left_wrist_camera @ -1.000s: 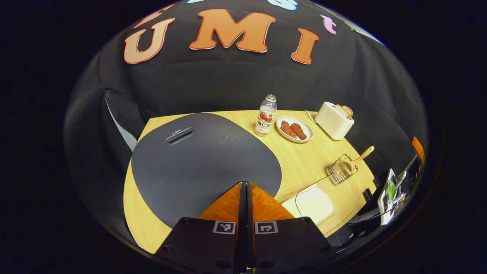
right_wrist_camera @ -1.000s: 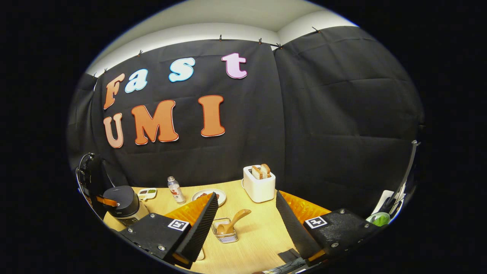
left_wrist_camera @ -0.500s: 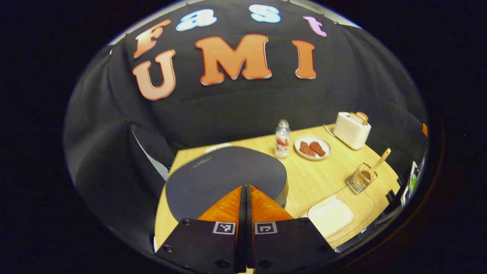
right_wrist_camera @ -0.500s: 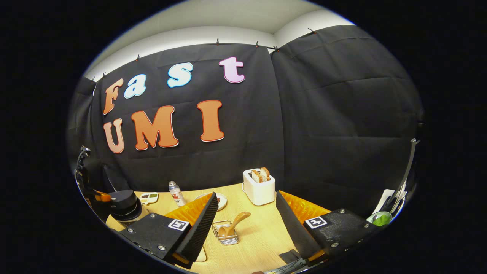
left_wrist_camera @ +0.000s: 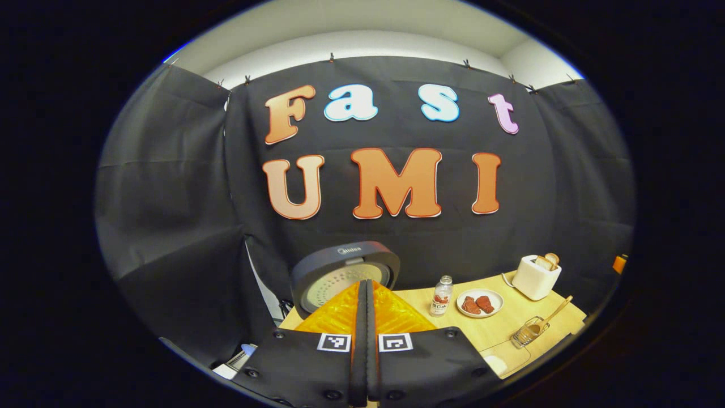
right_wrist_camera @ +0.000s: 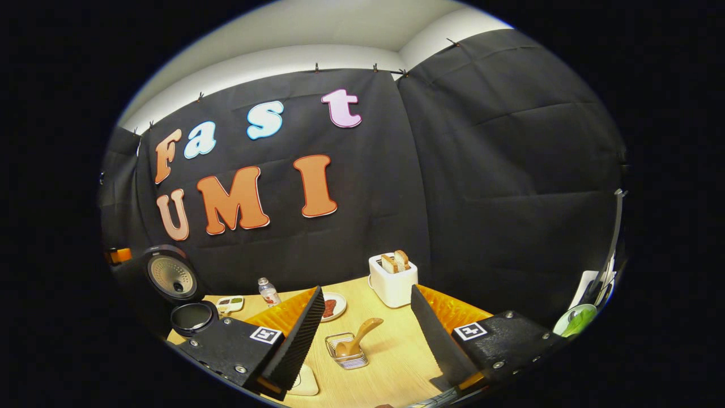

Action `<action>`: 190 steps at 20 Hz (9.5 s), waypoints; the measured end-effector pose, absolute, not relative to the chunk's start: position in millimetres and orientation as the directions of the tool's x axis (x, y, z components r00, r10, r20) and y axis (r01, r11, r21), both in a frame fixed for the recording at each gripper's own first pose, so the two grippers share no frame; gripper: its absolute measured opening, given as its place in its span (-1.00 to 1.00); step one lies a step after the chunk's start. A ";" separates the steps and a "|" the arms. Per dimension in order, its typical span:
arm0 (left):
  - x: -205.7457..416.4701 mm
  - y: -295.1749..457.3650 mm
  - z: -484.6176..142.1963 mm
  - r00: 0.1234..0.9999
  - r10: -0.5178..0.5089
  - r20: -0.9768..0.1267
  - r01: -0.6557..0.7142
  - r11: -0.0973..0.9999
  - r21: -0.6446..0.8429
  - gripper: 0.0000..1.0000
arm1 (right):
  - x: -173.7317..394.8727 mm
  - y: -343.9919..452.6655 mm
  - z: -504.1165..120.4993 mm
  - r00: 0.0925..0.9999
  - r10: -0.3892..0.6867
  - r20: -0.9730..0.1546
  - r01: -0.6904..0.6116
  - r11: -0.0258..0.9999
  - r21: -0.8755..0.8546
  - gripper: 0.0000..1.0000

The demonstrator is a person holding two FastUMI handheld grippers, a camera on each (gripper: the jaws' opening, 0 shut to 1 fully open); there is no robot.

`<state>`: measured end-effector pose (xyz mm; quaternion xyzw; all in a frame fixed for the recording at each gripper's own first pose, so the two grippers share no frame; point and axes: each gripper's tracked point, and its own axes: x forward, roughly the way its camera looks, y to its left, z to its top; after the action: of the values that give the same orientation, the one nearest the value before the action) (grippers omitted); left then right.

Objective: Close the left gripper, press the button to open the rice cooker; take a wooden spoon from the chopstick holder with the right hand, scoop a spoonful of rice and pour it into the rice cooker, then put the wooden spoon back into the chopstick holder.

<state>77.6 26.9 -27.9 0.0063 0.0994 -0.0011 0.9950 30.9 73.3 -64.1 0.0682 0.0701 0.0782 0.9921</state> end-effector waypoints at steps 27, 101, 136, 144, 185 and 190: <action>-11.5 130.4 38.2 0.941 0.340 0.001 -0.339 0.940 0.041 0.83 | 143.0 121.2 -262.5 0.885 0.287 -0.367 -0.073 0.864 0.499 0.58; -45.3 200.5 -29.7 0.945 0.310 -0.104 -0.306 0.951 0.050 0.83 | -39.9 356.8 -265.5 0.767 0.548 -0.334 -0.350 0.793 0.498 -0.70; -51.8 181.1 -25.7 0.940 0.323 -0.112 -0.326 0.945 -0.005 1.00 | 22.4 285.3 -190.7 0.730 0.576 -0.368 0.237 0.292 0.927 -0.71; -48.6 181.1 -19.6 0.949 0.303 -0.090 -0.301 0.953 0.035 0.94 | 46.4 325.2 -129.8 0.729 0.615 -0.301 0.191 0.239 0.952 -0.70; -52.3 180.6 -55.7 0.976 0.172 -0.129 -0.175 0.985 -0.006 0.96 | 52.9 545.3 -24.3 0.664 0.700 -0.262 -0.266 0.549 0.792 -0.71; -52.8 184.8 -58.7 0.975 0.174 -0.138 -0.176 0.984 -0.002 0.96 | 54.0 549.9 -30.1 0.672 0.692 -0.265 -0.320 0.593 0.739 -0.72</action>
<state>-52.8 184.8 -58.7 -0.0070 0.0689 0.0882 0.9937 54.0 549.9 -30.1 0.3387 0.2746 0.2977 0.8492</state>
